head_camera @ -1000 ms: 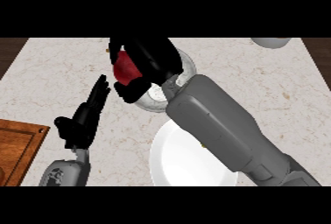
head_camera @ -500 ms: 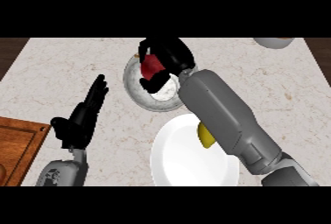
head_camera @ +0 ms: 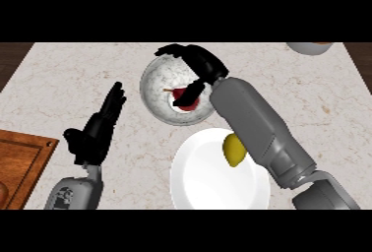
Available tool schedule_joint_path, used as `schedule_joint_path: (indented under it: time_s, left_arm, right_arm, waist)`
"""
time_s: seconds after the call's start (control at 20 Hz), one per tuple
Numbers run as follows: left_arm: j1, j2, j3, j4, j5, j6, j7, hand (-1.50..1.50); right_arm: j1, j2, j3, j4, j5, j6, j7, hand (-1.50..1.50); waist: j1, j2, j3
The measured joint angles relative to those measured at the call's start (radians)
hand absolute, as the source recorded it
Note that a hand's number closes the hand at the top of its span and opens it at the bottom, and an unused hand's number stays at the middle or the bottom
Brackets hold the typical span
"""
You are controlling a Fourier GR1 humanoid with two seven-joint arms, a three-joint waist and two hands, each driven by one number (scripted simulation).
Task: Pick the pear from the plate and place it in the bowl
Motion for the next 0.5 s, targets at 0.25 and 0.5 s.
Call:
schedule_joint_path:
  time_s: [0.25,0.5]
  left_arm:
    - [0.018,-0.003,0.001,0.004,-0.002,0.002,-0.015,0.0]
    - [0.026,0.007,0.006,-0.025,0.002,-0.004,0.008,0.0]
  right_arm:
    - [-0.016,0.002,-0.093,-0.004,-0.089,-0.019,-0.086,-1.5]
    - [-0.06,-0.03,-0.191,0.014,-0.166,0.028,-0.085,-1.5]
  waist:
    - [-0.008,-0.004,0.0]
    - [-0.014,-0.006,0.0]
